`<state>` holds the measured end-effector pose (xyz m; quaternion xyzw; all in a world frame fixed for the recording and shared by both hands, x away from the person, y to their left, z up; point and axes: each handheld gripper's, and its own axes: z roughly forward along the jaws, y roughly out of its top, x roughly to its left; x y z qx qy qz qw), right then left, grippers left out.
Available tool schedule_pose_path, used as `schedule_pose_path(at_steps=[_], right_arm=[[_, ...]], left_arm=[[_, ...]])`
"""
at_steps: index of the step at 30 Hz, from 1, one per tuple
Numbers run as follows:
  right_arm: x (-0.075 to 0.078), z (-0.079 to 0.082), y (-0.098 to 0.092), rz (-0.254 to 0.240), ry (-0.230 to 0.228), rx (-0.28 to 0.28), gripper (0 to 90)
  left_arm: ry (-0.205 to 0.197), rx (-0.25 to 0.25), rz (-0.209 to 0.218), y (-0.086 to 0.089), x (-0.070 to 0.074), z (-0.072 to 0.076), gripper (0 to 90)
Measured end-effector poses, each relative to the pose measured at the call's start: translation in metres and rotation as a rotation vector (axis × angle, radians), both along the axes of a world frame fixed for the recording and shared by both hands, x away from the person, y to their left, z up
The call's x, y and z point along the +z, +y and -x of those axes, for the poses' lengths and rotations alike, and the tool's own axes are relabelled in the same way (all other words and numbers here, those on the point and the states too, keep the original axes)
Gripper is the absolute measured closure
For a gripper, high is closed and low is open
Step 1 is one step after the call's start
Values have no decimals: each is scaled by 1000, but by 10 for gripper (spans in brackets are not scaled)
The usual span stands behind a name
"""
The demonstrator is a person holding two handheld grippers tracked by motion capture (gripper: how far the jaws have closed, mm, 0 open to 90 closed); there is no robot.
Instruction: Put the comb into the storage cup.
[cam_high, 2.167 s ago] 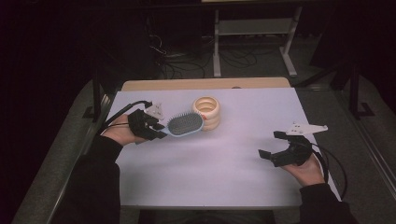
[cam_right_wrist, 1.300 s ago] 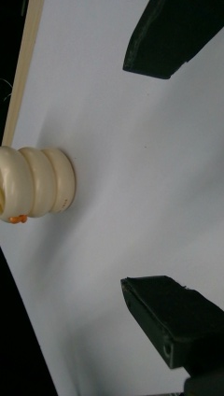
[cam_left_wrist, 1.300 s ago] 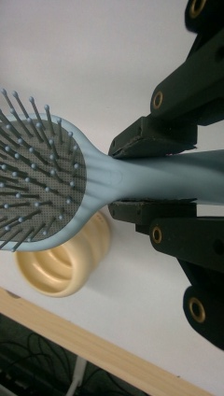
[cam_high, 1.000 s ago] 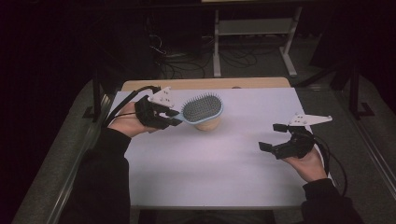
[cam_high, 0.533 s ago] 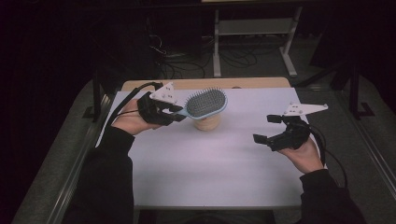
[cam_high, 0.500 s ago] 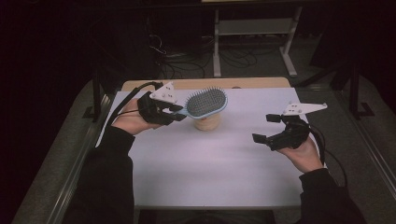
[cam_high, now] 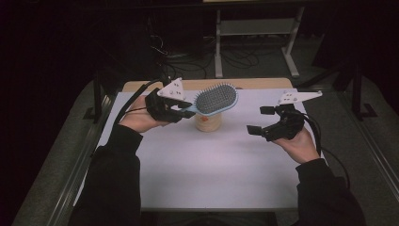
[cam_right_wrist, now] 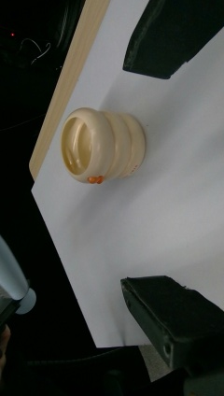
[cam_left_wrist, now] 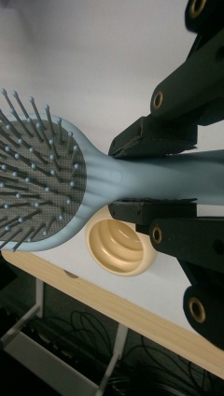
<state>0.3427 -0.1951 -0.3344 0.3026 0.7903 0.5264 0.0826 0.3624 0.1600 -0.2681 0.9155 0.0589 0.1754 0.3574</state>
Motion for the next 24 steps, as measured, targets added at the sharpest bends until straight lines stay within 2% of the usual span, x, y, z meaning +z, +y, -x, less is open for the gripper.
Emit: schedule_pose_path(at_steps=[9,17,24], right_arm=[[19,-7,12,-23,13,23,0],[29,-15,22,-49,20,32,0],[38,-20,30,-45,27,44,0]], left_arm=[[-11,-12,5,-10,-1,-1,704],[-27,-9,19,-14,-3,-2,704],[-40,-8,39,-17,-3,-4,704]])
